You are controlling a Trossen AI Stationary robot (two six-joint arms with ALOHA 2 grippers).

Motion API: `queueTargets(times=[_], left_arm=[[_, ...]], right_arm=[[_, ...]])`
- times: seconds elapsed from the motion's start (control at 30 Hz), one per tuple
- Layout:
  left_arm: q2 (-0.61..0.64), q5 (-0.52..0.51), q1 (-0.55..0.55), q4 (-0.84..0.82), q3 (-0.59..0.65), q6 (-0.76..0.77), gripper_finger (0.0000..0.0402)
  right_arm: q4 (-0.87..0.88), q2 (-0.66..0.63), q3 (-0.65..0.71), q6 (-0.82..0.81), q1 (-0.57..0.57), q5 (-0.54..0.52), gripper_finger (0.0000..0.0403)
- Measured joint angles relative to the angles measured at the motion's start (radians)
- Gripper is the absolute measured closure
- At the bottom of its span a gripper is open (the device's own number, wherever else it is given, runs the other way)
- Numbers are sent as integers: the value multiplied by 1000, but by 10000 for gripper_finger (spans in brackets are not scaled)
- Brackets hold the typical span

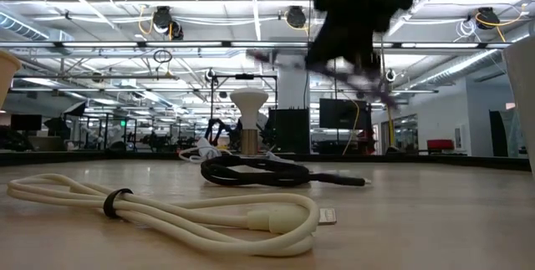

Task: Pick & Place USB Port
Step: Put the purple charger cable into the gray bin

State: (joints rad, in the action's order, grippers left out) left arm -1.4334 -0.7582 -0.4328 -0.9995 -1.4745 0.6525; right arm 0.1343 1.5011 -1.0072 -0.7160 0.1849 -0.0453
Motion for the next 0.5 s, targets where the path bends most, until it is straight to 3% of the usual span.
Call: queueTargets(times=[0.23,0.37,0.5], left_arm=[[0,2,-2,-19,0,1,172],[0,2,-2,-49,0,1,172],[0,3,1,-54,0,-5,172]], right_arm=[[717,-67,-389,284,175,-59,402],[925,-59,-495,167,320,-59,402],[952,-44,-500,-66,447,-86,402]])
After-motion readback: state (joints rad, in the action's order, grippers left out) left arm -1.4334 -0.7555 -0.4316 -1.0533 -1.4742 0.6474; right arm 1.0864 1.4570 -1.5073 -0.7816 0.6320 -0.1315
